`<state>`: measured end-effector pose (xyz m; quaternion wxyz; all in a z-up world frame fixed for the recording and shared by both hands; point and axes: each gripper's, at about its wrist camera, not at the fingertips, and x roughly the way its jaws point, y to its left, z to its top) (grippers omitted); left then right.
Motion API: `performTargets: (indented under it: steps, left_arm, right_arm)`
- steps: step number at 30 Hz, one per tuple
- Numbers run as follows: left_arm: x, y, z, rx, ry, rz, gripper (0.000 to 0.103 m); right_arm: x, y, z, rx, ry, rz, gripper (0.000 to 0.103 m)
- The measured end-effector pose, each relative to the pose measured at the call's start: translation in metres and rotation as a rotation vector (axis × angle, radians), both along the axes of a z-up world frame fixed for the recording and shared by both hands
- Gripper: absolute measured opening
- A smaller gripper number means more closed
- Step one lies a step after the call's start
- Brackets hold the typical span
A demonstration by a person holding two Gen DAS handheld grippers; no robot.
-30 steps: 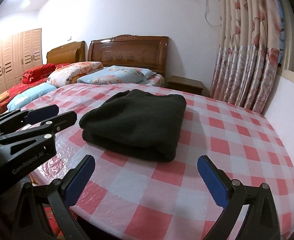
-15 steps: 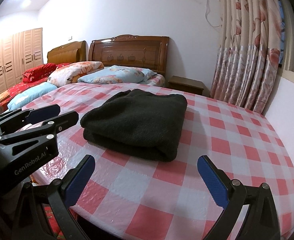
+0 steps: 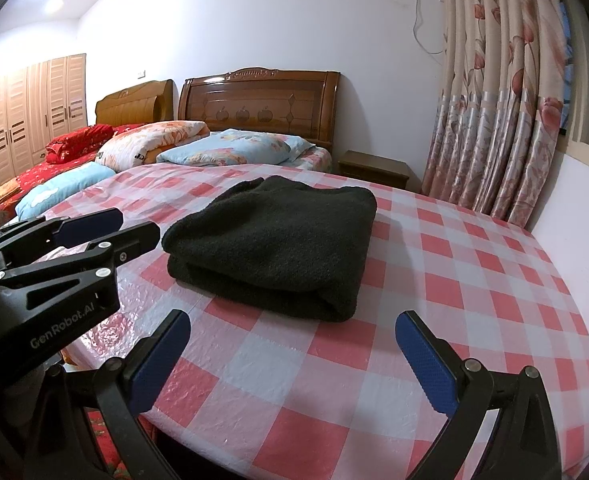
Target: Fold small clothes
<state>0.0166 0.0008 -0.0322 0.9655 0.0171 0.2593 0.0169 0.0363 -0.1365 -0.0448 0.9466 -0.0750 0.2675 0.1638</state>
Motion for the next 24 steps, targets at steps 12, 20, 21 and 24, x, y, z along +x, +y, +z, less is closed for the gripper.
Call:
performTargets:
  steps: [12, 20, 21, 24]
  left_arm:
    - [-0.0002, -0.0004, -0.0003, -0.001, 0.0, 0.0, 0.039]
    - [0.0003, -0.0003, -0.0016, -0.001, 0.002, -0.002, 0.039]
    - [0.0003, -0.0003, -0.0015, -0.001, 0.002, -0.002, 0.039]
    - [0.0003, -0.0002, -0.0013, -0.002, 0.003, -0.002, 0.039]
  right_arm:
    - [-0.0002, 0.0008, -0.0033, -0.004, 0.005, 0.004, 0.103]
    - [0.0, 0.0009, -0.0031, -0.004, 0.005, 0.004, 0.103]
    - [0.0001, 0.0009, -0.003, -0.004, 0.006, 0.004, 0.103]
    - [0.0001, 0.001, -0.003, -0.005, 0.006, 0.004, 0.103]
